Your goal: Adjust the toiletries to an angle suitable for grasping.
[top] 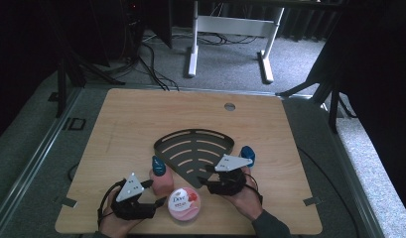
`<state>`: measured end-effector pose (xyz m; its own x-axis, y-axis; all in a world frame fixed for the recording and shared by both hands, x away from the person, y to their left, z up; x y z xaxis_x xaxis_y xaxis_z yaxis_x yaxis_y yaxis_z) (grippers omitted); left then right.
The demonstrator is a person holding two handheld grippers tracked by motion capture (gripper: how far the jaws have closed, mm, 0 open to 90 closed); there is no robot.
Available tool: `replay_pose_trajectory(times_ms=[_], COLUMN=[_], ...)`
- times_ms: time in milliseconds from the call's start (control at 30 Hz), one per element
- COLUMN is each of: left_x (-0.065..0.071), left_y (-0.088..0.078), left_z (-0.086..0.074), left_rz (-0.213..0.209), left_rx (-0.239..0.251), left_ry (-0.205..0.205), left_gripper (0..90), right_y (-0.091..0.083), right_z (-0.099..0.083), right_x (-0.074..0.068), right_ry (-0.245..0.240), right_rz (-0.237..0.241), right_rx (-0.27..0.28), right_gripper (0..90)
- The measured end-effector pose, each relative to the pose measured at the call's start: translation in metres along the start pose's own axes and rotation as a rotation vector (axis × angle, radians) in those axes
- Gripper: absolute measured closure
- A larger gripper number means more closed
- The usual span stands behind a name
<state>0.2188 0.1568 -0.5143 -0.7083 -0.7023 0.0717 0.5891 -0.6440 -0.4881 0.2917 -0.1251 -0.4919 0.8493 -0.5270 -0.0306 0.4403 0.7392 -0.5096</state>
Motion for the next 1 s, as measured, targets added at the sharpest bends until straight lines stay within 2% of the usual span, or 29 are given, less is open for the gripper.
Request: replay_pose_trajectory(times_ms=[167, 367, 500, 600, 667, 833, 1000], left_x=[0.002, 0.005, 0.007, 0.008, 0.01, 0.012, 0.016], left_y=[0.001, 0.003, 0.004, 0.004, 0.003, 0.001, 0.002], left_z=[0.0, 0.0, 0.001, 0.001, 0.001, 0.001, -0.001], left_rz=[-0.014, -0.028, -0.038, -0.042, -0.046, -0.058, -0.078], left_rx=[0.001, -0.006, -0.007, -0.008, -0.011, -0.007, -0.022], left_ry=[0.003, 0.011, 0.014, 0.015, 0.021, 0.024, 0.042], left_gripper=[30.0, 30.7, 30.7, 30.7, 30.7, 30.7, 30.0], right_y=[-0.018, -0.046, -0.06, -0.068, -0.071, -0.081, -0.09], right_z=[-0.022, -0.048, -0.061, -0.066, -0.067, -0.068, -0.07], right_x=[0.008, 0.02, 0.029, 0.036, 0.037, 0.038, 0.044], right_ry=[0.033, 0.132, 0.163, 0.192, 0.197, 0.2, 0.221], right_rz=[-0.052, -0.122, -0.175, -0.199, -0.225, -0.241, -0.293], right_rx=[-0.025, -0.018, -0.027, -0.03, -0.034, -0.025, -0.013], right_gripper=[51.0, 51.8, 51.6, 53.5, 53.2, 52.4, 51.1])
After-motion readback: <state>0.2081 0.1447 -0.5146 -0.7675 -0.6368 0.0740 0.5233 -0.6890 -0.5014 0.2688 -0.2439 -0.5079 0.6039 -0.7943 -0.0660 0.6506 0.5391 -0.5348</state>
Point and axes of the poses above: each handheld gripper's, and its own axes: y roughly forward along the jaws, z roughly out of its top, x roughly to its right, the point moved 2 cm from there along y, roughly forward along the jaws, and after that the axes turned 5 degrees about x, right-handed, at the moved point
